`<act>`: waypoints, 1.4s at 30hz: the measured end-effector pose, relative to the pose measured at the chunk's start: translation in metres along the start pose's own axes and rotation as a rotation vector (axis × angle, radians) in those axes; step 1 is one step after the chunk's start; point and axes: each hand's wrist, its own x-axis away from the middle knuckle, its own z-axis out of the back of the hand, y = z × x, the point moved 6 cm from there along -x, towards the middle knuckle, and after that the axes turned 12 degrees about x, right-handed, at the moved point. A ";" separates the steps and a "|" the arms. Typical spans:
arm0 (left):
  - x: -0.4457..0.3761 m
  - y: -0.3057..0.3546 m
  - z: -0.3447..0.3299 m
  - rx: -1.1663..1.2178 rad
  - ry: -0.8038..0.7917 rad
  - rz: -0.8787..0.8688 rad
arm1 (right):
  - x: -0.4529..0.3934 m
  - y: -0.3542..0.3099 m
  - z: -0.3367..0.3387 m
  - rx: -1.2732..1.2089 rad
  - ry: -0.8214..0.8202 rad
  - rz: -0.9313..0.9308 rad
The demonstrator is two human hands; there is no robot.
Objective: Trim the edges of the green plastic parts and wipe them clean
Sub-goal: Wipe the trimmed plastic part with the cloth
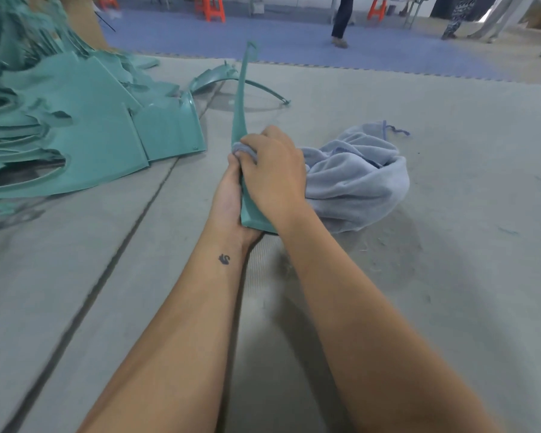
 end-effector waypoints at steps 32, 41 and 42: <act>-0.012 -0.009 0.009 -0.059 -0.094 0.079 | 0.016 0.062 -0.004 0.246 -0.087 -0.165; -0.007 -0.009 0.009 0.041 -0.056 0.067 | 0.027 0.017 0.001 -0.150 -0.188 -0.025; -0.007 -0.010 0.009 0.050 -0.049 0.064 | 0.028 0.016 0.000 -0.175 -0.193 -0.032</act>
